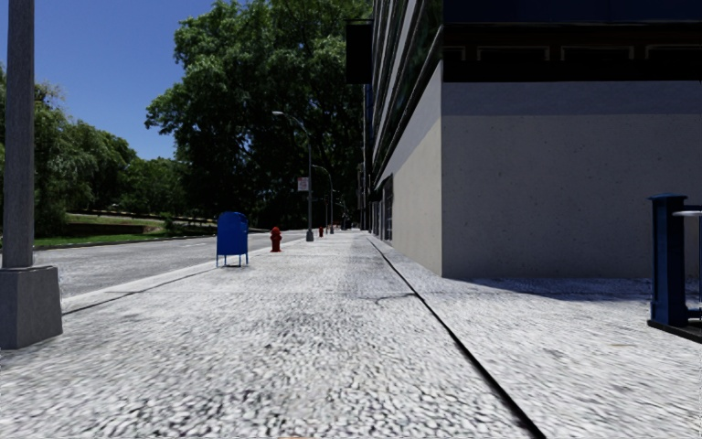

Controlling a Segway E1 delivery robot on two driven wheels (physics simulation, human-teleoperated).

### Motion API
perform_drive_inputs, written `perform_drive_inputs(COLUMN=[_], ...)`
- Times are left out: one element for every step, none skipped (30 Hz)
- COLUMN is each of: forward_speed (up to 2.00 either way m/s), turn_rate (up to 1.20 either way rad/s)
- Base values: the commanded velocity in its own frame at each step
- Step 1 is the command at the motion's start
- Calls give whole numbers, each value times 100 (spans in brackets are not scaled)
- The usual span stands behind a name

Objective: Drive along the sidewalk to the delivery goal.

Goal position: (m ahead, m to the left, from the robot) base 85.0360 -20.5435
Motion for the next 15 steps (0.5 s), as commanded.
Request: perform_drive_inputs(forward_speed=[149,149,149,149,149,149,149,149,149,149,149,149,149,149,149], turn_rate=[0,0,0,0,0,0,0,0,0,0,0,0,0,0,0])
